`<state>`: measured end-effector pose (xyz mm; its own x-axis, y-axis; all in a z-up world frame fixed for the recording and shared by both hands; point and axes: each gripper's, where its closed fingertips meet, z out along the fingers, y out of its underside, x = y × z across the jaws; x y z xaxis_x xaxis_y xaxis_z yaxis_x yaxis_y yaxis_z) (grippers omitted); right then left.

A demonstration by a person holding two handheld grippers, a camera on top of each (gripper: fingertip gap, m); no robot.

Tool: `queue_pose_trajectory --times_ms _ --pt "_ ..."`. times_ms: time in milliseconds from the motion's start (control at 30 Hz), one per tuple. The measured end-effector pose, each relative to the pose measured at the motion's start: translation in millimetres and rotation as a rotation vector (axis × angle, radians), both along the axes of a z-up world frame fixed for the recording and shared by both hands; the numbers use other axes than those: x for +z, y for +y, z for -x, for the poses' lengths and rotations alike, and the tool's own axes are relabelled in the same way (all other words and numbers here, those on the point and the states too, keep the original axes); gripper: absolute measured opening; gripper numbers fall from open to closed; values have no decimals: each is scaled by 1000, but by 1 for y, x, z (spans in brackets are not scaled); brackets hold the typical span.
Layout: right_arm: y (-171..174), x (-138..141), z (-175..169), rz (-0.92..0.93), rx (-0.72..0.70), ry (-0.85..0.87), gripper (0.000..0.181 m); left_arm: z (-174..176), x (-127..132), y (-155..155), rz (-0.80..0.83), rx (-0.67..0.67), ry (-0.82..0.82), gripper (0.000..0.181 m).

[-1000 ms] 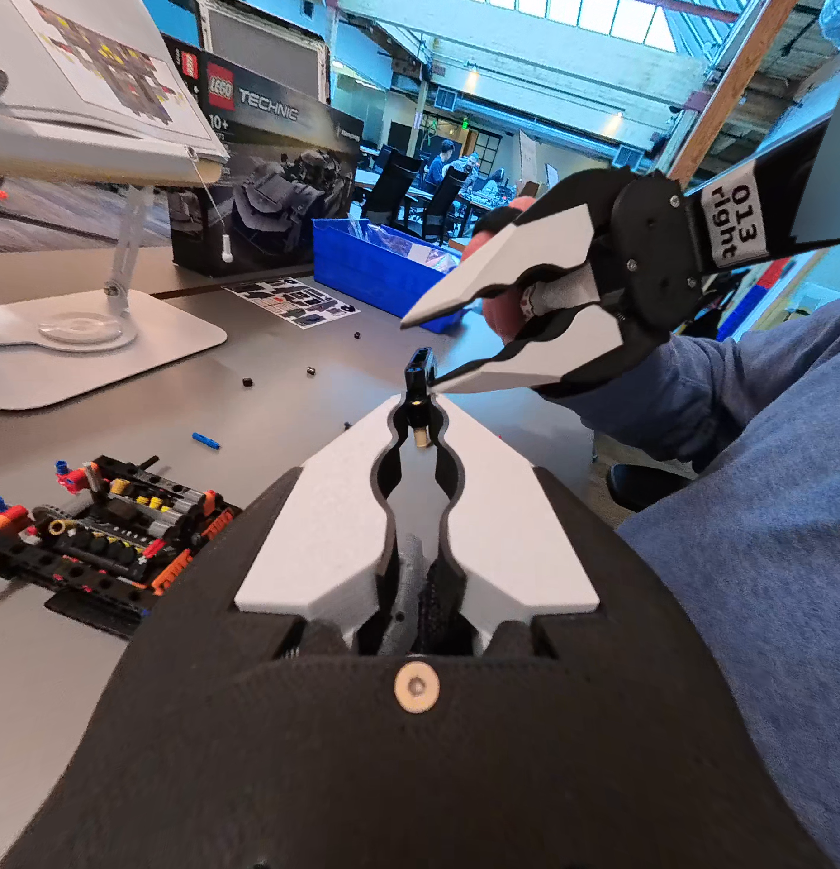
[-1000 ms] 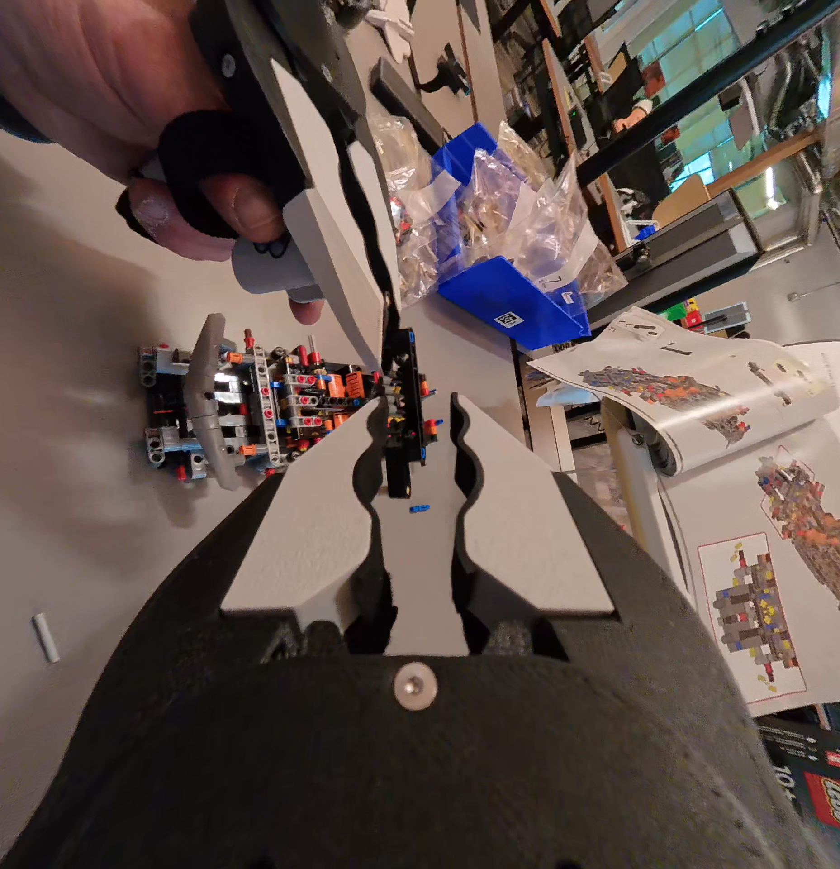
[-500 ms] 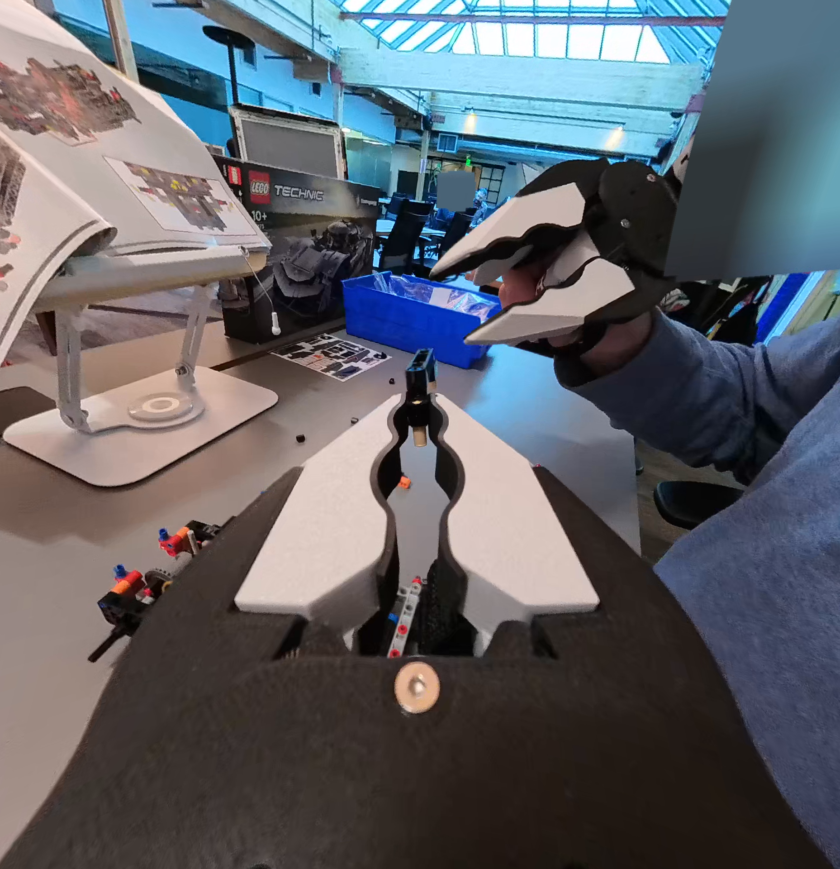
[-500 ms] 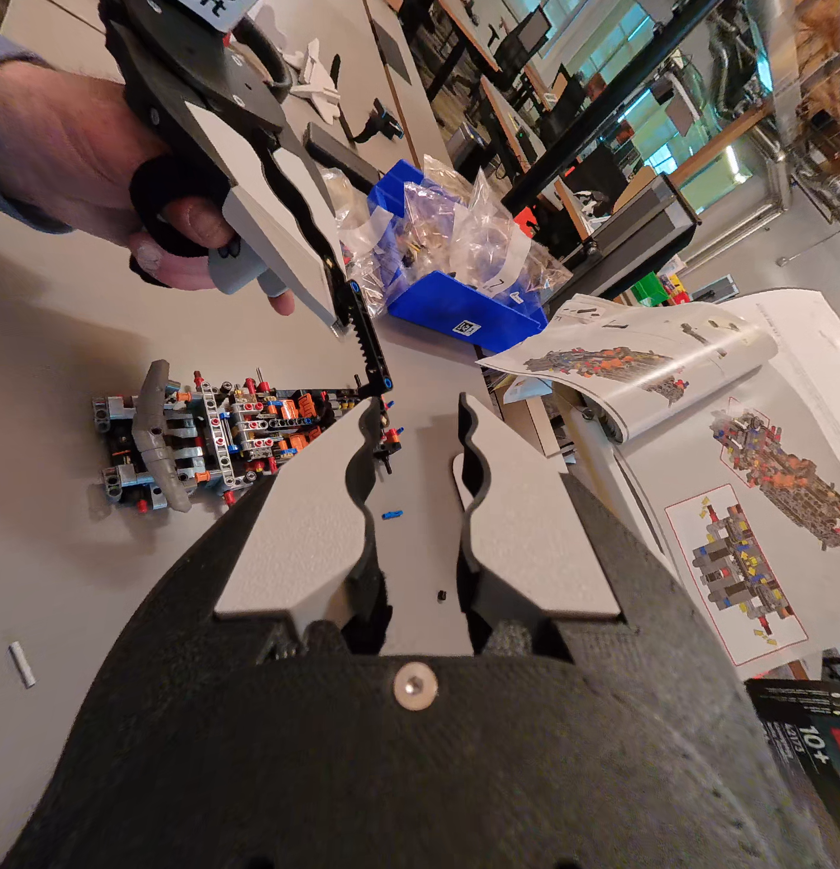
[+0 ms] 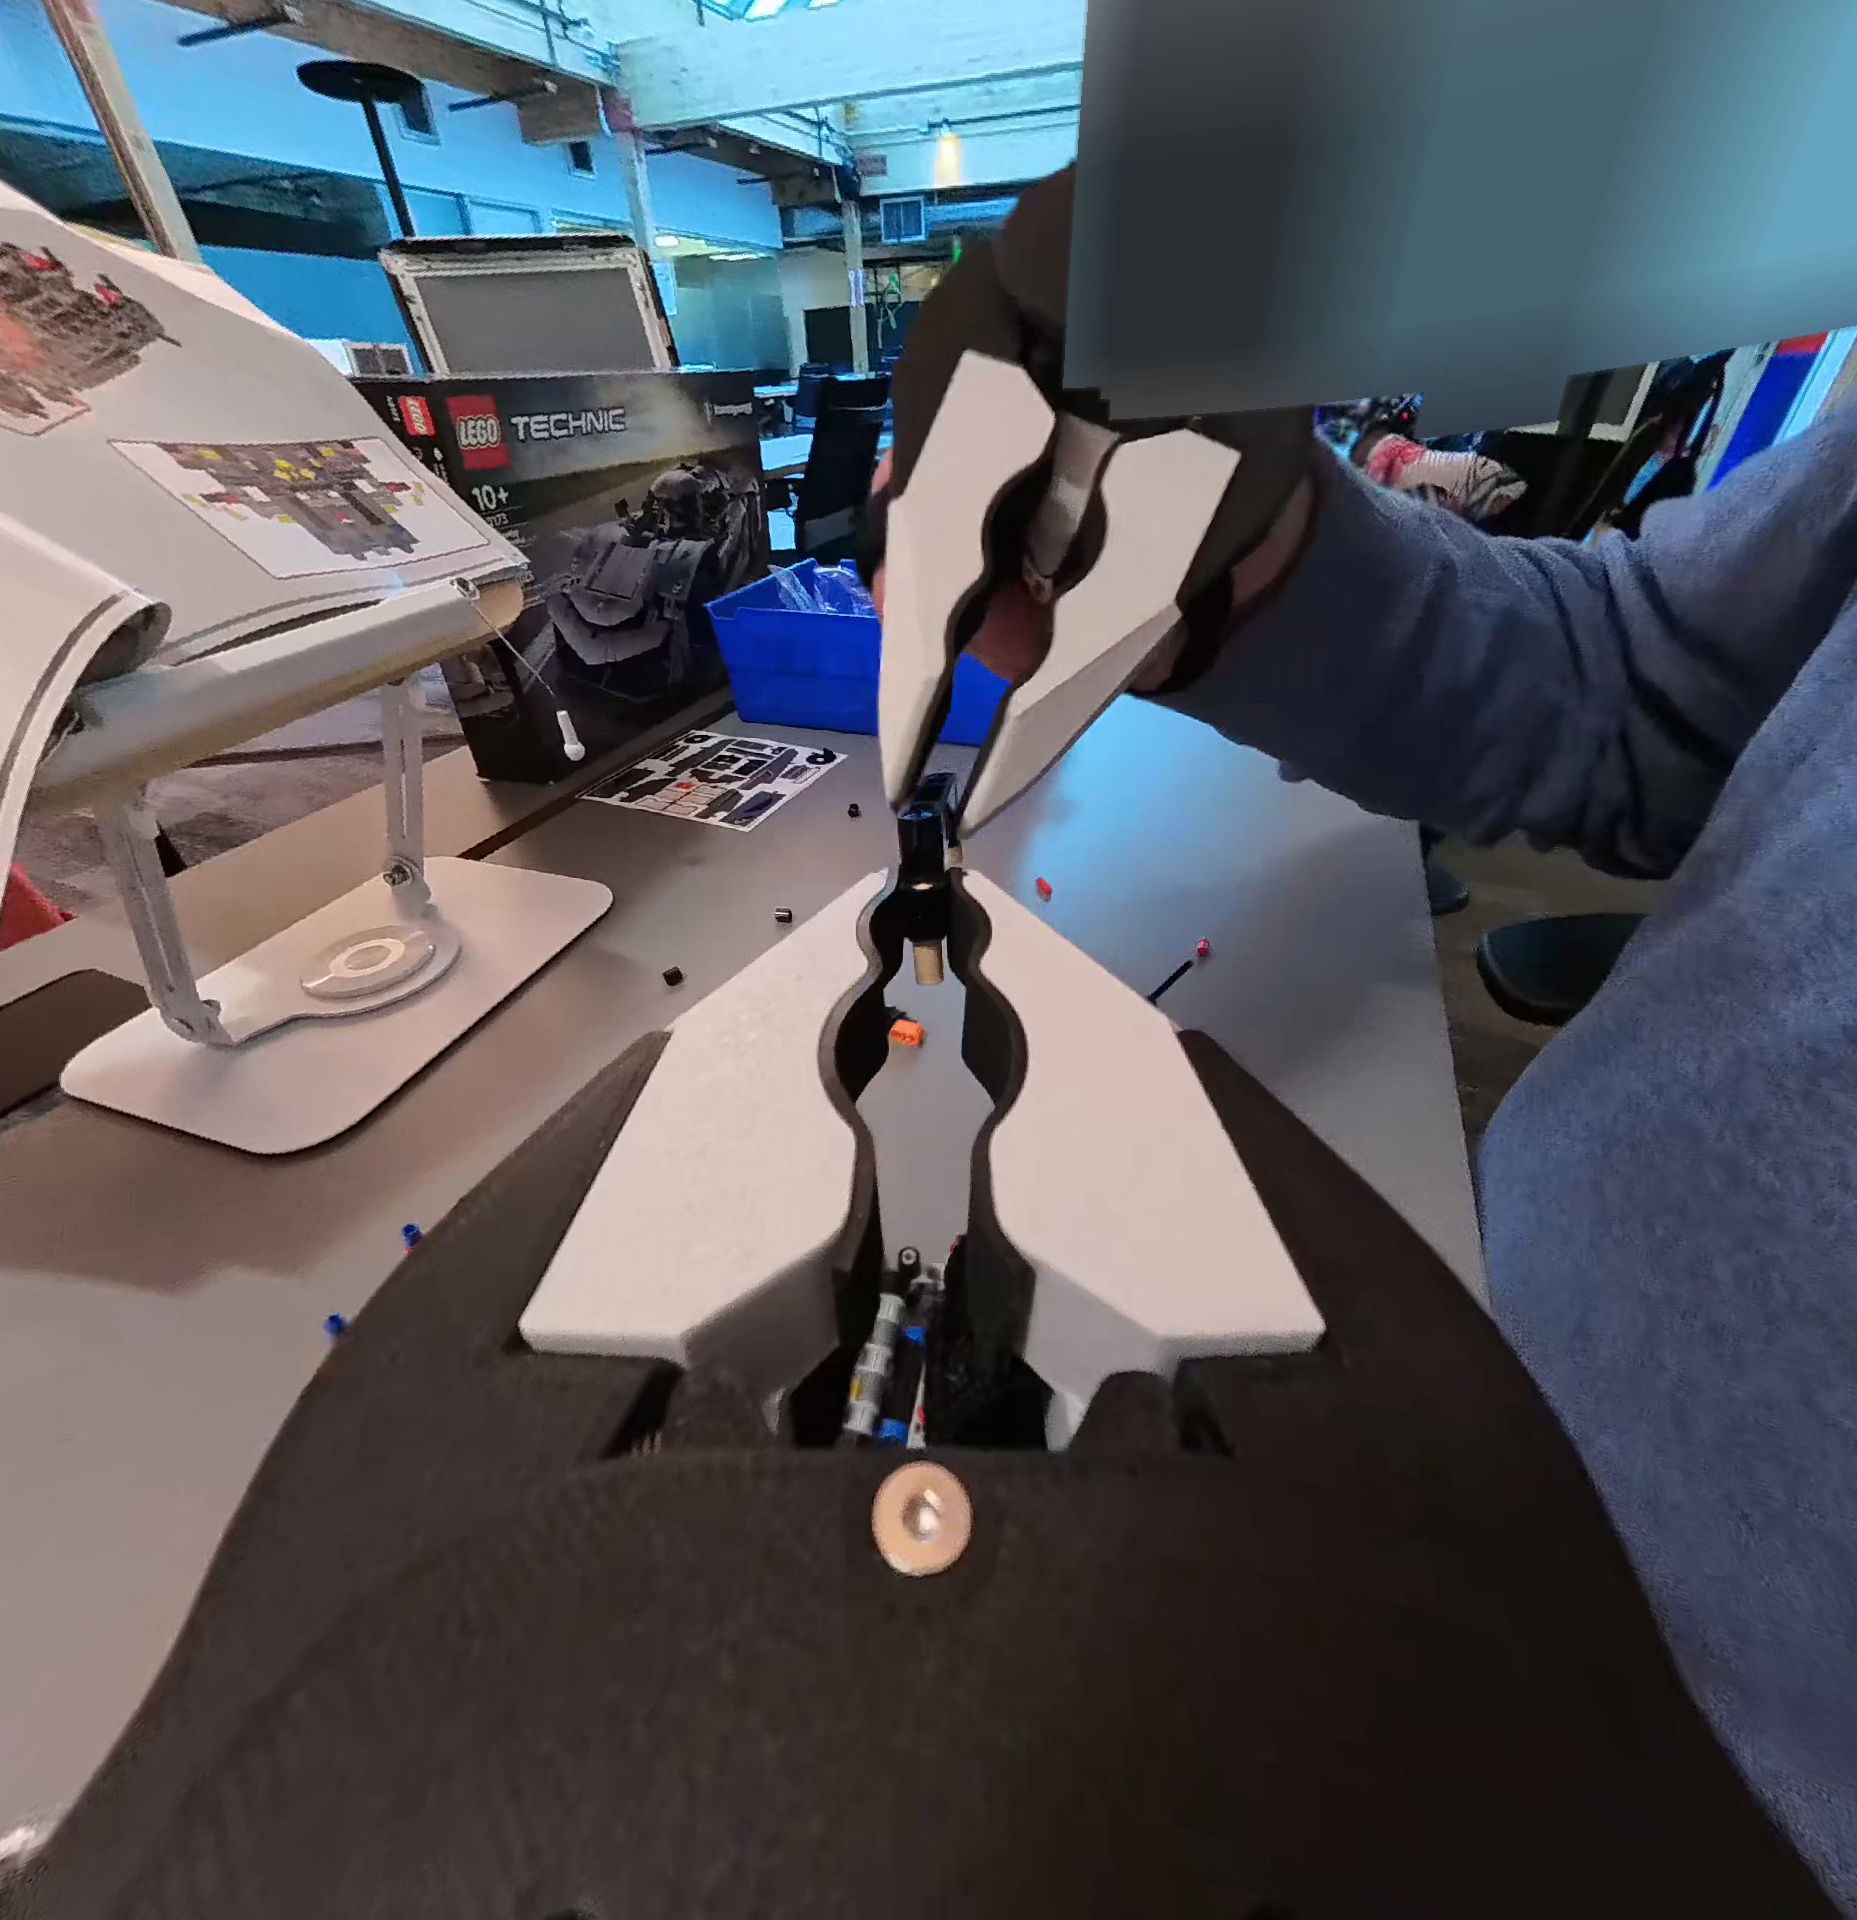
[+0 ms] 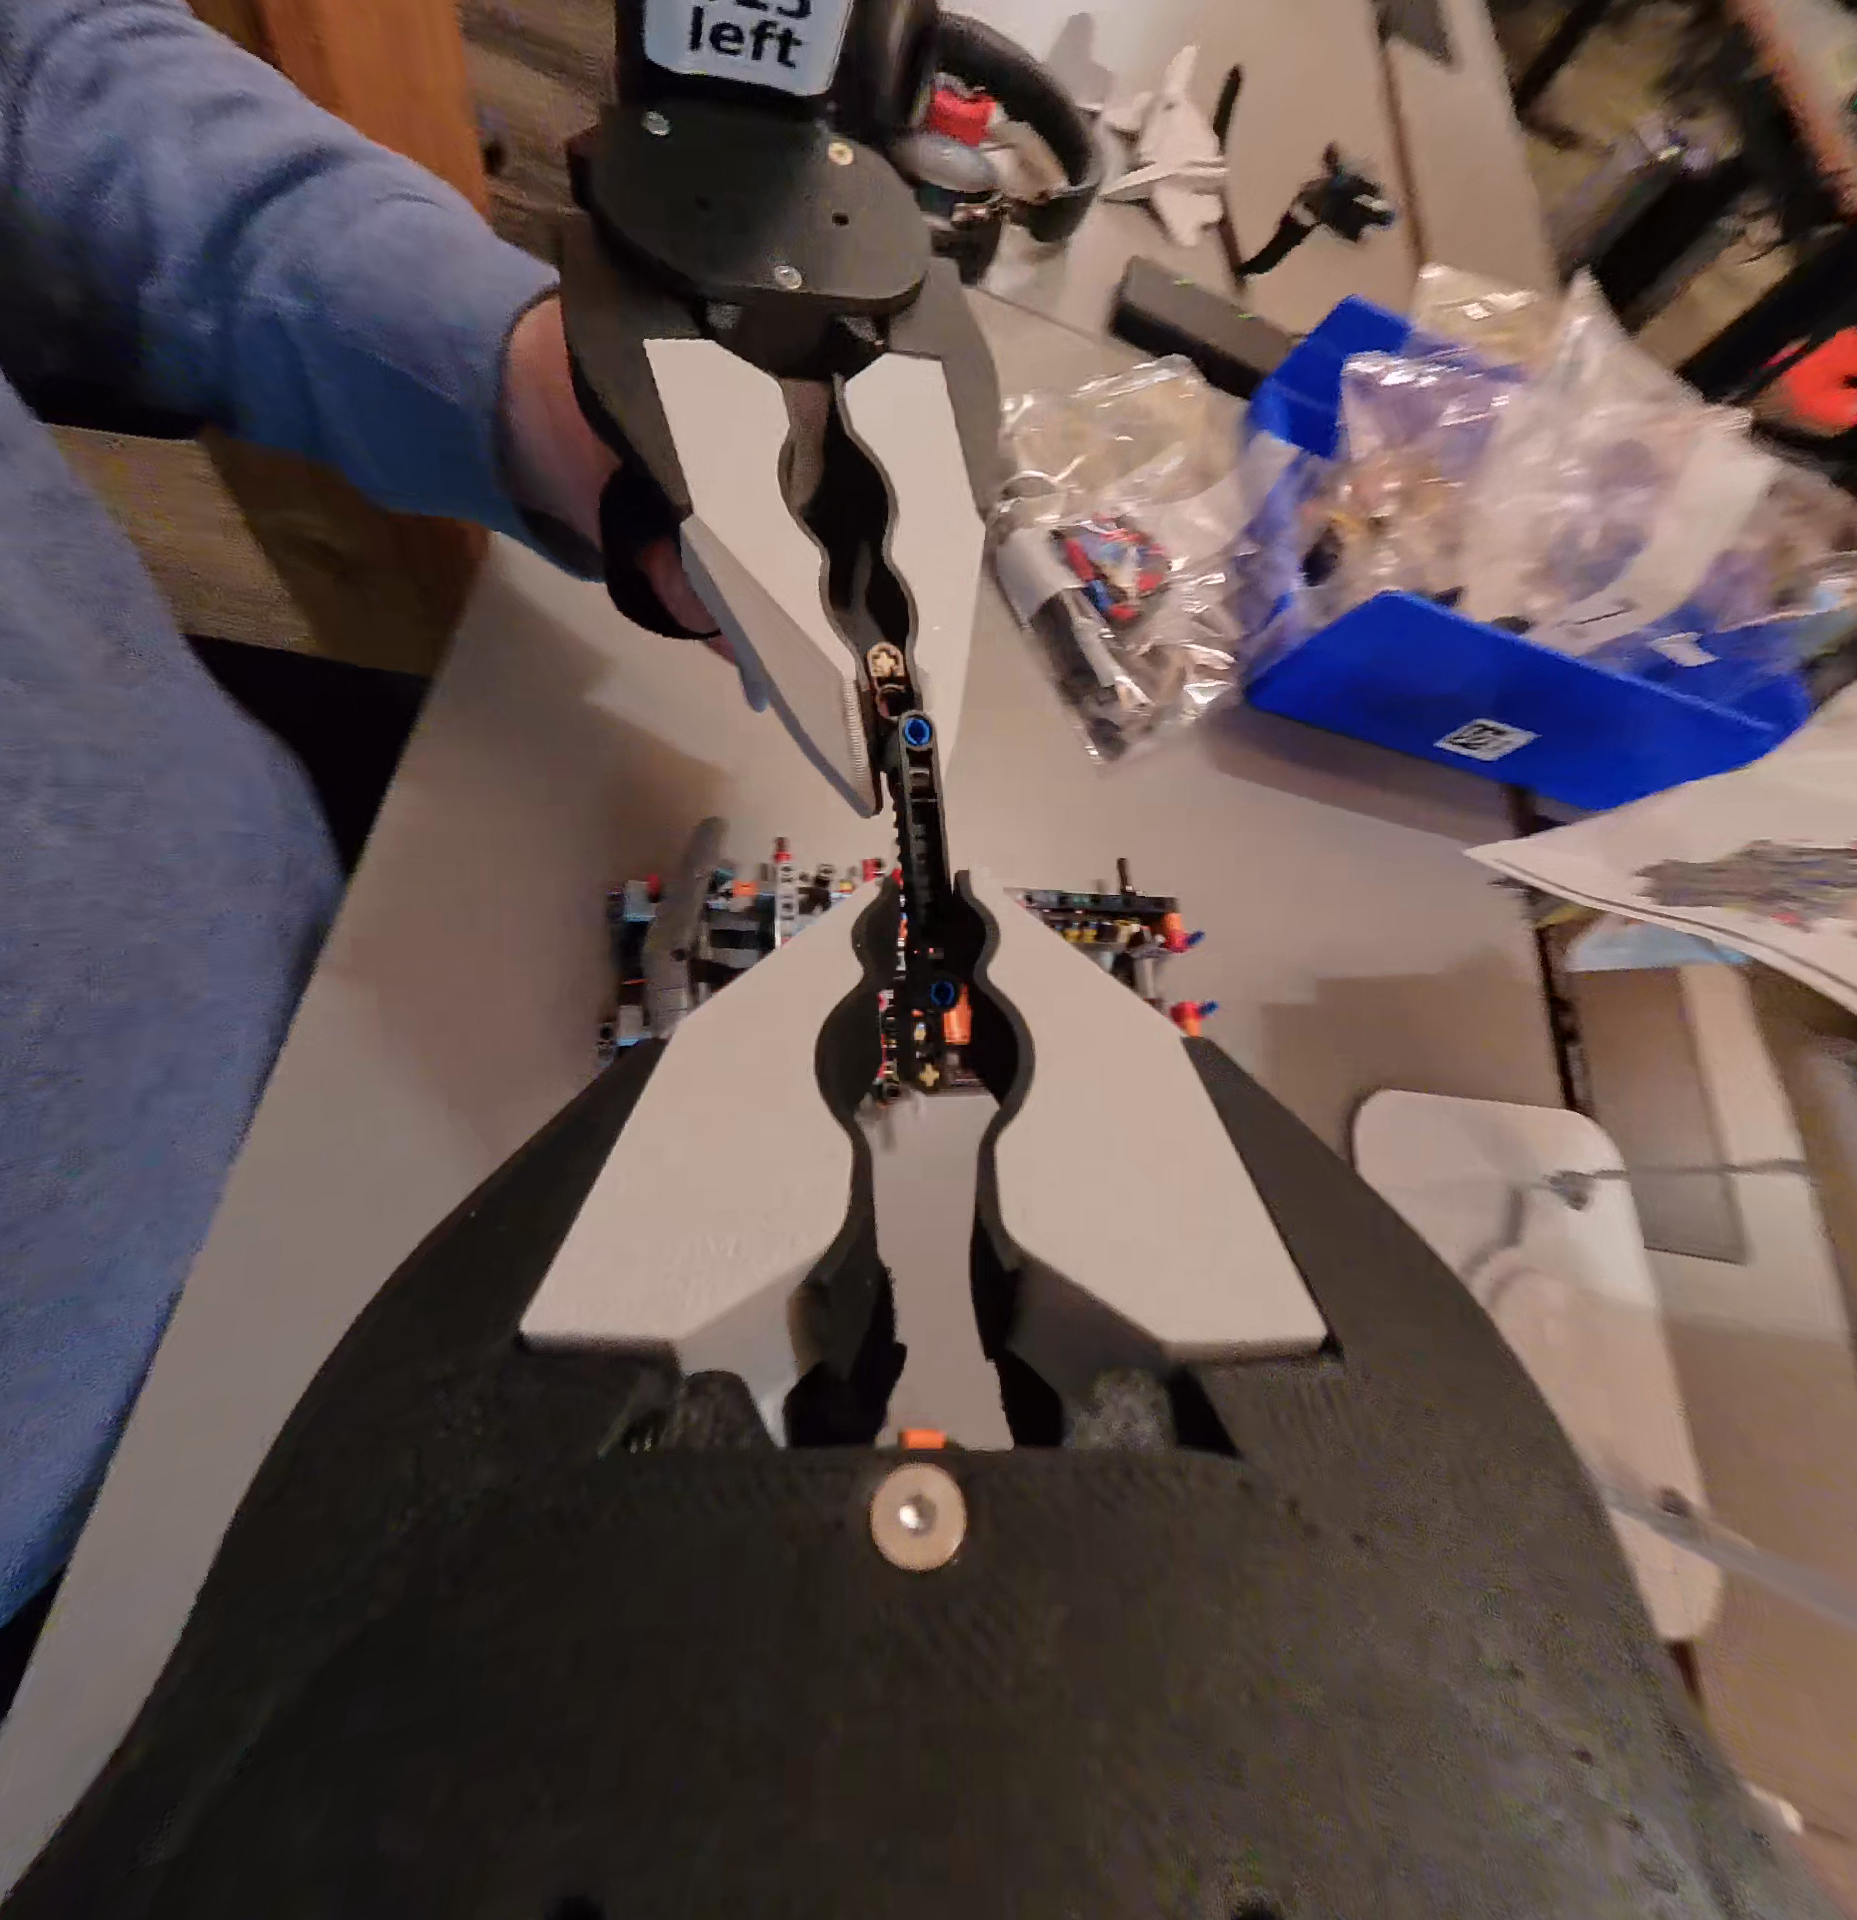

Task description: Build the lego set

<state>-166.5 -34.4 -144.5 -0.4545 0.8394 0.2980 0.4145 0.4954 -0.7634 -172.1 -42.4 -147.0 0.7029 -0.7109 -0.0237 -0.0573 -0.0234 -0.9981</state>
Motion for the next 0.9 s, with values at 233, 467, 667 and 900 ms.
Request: queue_pose_trajectory --times_ms 233,467,667,900 --pt "-10 -2 -1 144 137 -64 5 -2 1 -8 12 -85 -30 5" --pt "-21 4 -9 238 304 -86 5 -14 6 -24 81 -288 -182 5" --pt "-25 5 -5 276 329 -108 10 -11 4 -24 120 -324 -227 5" --pt "-25 -11 10 268 285 -147 5 7 -12 -21 168 -245 -180 13"
